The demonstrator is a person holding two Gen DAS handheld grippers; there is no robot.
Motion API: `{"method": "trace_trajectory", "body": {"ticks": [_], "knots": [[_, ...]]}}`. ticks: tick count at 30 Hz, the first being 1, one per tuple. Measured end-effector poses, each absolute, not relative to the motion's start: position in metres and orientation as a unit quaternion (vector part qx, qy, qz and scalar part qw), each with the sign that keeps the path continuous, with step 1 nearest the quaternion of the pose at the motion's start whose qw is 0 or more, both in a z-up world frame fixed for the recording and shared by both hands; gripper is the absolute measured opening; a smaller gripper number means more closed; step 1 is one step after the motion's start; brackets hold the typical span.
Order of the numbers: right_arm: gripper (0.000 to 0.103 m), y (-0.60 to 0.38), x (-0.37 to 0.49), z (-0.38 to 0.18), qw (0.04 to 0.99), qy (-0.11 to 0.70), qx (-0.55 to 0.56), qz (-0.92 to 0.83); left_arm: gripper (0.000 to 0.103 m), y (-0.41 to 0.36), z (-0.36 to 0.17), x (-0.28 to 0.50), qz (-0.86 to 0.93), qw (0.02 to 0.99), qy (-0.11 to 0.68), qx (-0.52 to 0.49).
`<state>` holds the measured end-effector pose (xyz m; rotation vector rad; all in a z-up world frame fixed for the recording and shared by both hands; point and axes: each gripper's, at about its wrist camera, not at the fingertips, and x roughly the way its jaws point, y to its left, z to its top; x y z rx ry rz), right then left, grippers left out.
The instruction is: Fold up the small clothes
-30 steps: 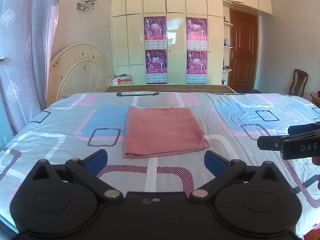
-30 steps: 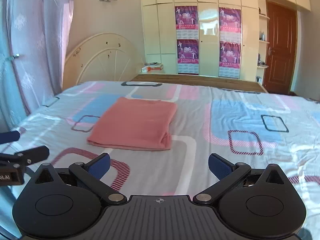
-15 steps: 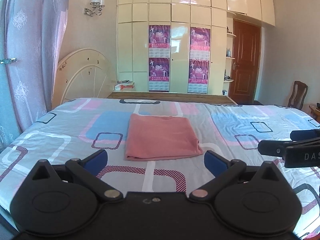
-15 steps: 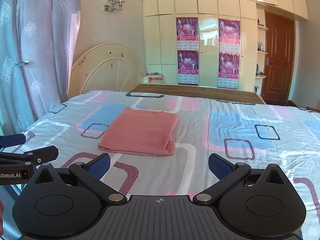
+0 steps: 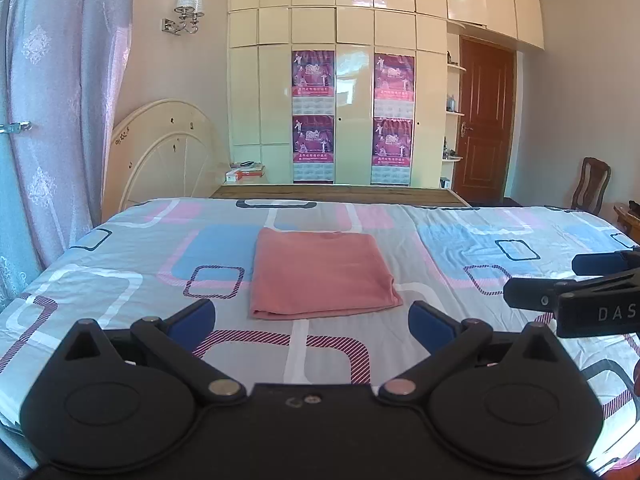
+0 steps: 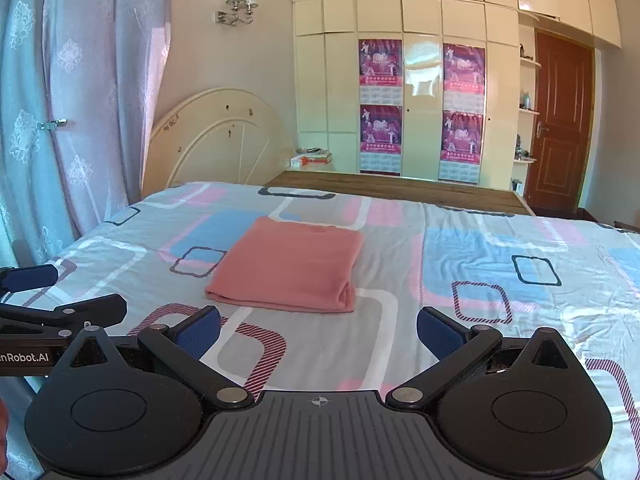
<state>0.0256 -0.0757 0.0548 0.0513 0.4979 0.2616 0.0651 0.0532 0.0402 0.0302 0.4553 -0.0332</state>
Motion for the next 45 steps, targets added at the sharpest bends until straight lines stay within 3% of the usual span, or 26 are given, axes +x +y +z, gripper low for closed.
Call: {"method": "trace_trajectory", "body": {"ticks": [45], "knots": [[0.103,-0.080,0.027,0.058,0.961,0.244,0.020,0.131,0.103,0.063,0.044,0.069,-0.018,0.973,0.229,0.014]]}}
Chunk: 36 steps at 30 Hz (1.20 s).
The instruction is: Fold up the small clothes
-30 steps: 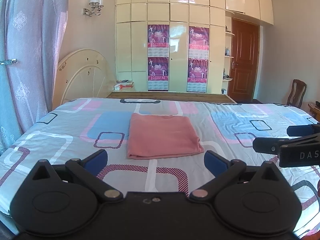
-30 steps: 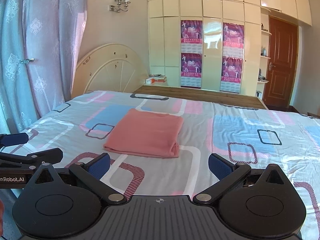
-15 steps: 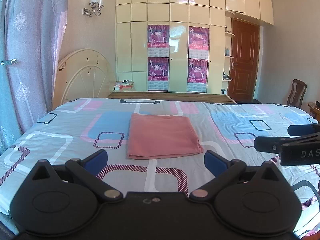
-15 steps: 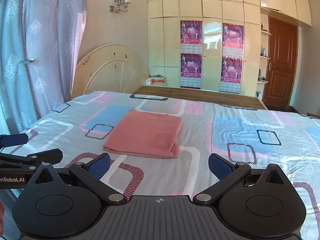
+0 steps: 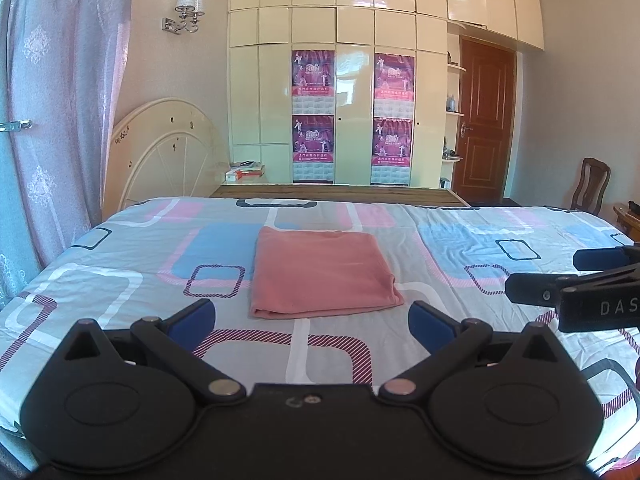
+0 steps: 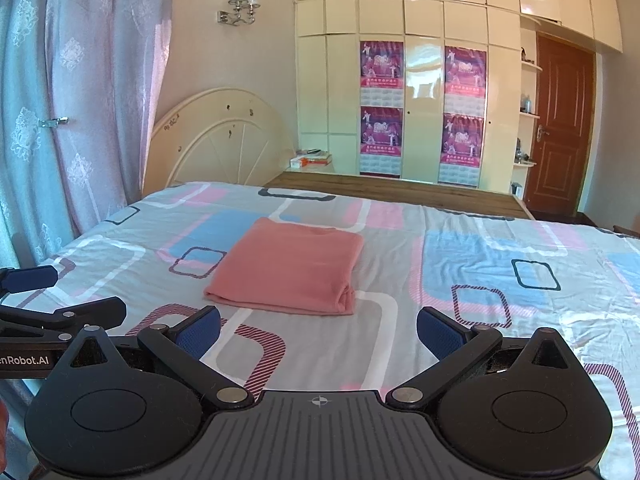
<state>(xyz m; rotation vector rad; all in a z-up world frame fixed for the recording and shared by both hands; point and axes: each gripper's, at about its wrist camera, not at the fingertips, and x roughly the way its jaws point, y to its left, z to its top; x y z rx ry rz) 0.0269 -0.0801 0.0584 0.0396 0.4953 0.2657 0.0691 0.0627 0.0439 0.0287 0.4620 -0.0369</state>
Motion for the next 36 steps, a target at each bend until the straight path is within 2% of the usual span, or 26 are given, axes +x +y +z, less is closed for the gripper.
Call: {"method": "trace_trajectory", "body": {"ticks": [36], "knots": [[0.103,-0.091,0.035,0.057,0.959,0.249,0.010,0.136,0.103,0.061,0.042,0.072,-0.025,0.973,0.230,0.017]]}}
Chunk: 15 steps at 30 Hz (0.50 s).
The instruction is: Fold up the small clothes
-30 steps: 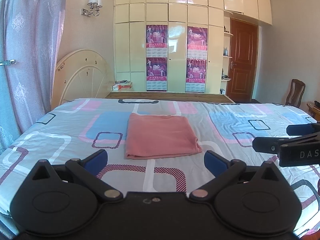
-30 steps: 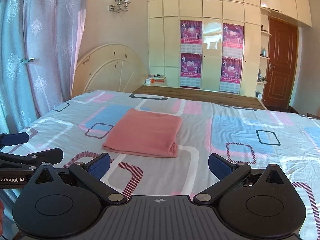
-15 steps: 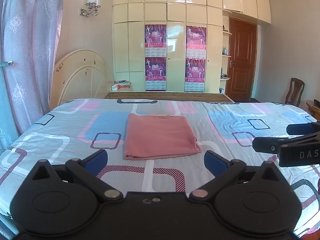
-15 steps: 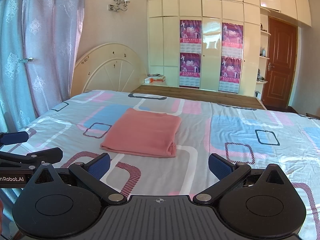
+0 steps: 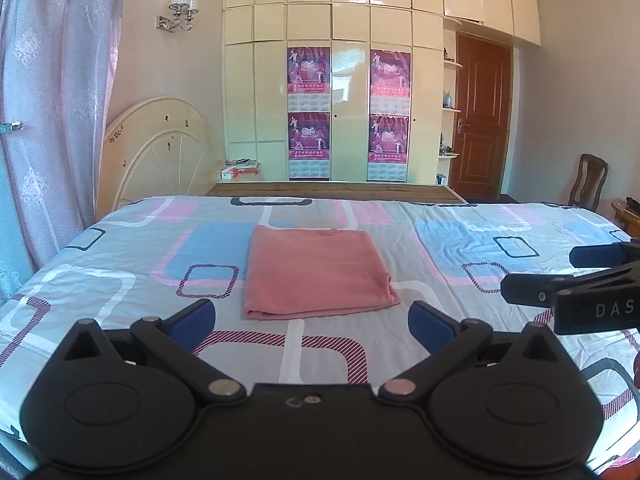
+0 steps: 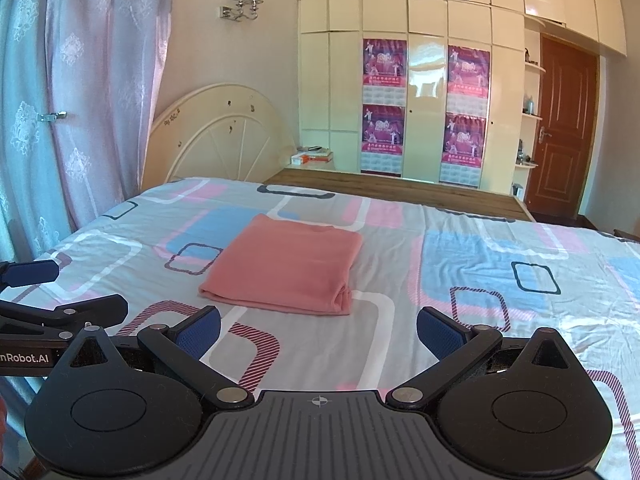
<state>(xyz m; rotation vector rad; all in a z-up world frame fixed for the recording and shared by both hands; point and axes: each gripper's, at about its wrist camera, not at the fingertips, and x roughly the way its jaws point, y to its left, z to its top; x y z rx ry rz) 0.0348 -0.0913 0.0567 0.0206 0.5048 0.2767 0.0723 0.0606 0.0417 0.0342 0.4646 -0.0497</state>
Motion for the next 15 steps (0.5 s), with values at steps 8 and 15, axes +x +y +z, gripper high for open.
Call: {"method": "trace_trajectory", "body": {"ticks": [8,15], "knots": [[0.103,-0.0934,0.0385,0.0560,0.958,0.249,0.010,0.139,0.102,0.0626,0.0400,0.0721,-0.026,0.974,0.223,0.022],[0.103,-0.0935,0.0405,0.0546,0.957,0.249,0.008,0.146,0.102,0.0686,0.0361,0.0802,-0.019,0.973,0.229,0.023]]}}
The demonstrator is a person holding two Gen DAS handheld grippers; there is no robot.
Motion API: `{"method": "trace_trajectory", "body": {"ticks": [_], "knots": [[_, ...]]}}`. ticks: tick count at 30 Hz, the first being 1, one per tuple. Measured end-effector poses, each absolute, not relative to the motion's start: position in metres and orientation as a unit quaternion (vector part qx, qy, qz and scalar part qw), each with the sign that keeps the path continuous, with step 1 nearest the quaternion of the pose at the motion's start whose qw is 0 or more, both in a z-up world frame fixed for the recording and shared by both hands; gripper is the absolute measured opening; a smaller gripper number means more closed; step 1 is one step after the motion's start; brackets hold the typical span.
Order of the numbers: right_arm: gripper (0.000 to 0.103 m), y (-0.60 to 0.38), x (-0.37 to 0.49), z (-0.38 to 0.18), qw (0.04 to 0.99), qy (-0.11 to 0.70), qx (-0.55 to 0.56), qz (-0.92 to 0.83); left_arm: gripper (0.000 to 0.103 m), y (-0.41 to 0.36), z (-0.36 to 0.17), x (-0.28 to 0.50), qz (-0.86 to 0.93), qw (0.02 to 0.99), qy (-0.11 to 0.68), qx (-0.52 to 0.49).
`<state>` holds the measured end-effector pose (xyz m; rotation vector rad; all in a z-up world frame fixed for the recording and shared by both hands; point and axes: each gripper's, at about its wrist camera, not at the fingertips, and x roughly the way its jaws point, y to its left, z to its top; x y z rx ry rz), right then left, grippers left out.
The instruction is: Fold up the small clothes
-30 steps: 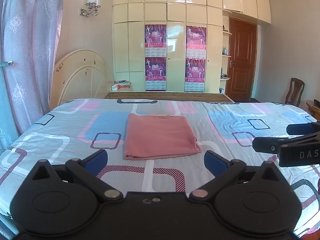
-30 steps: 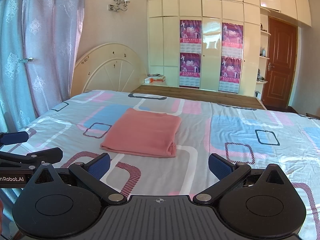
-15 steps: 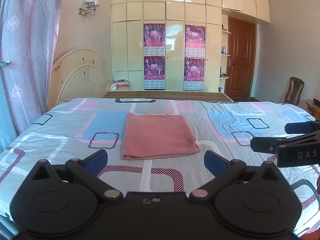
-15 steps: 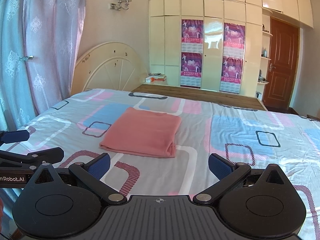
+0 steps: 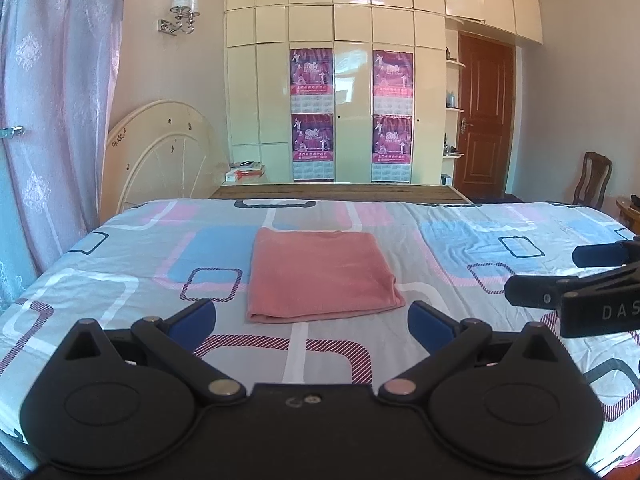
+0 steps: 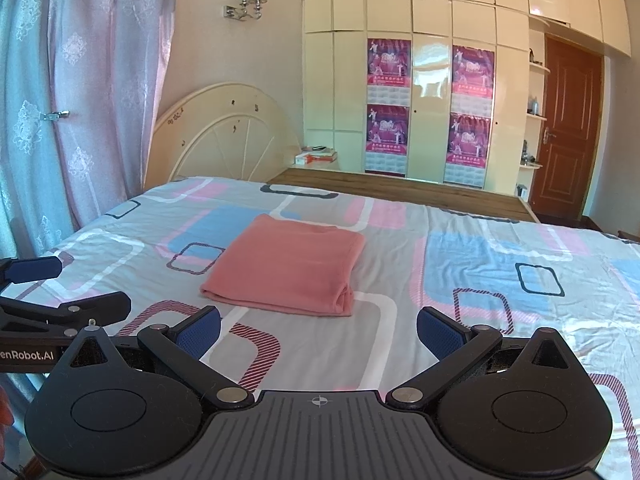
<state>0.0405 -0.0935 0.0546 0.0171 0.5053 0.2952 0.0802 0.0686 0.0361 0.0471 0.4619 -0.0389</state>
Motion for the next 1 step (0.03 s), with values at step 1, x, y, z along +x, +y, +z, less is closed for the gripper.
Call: {"method": "trace_trajectory", "body": {"ticks": [1], "knots": [[0.103,-0.0935,0.0412,0.0541,0.957,0.250,0.008,0.146,0.102,0.0689,0.0361,0.0807,-0.016,0.973,0.230,0.024]]}}
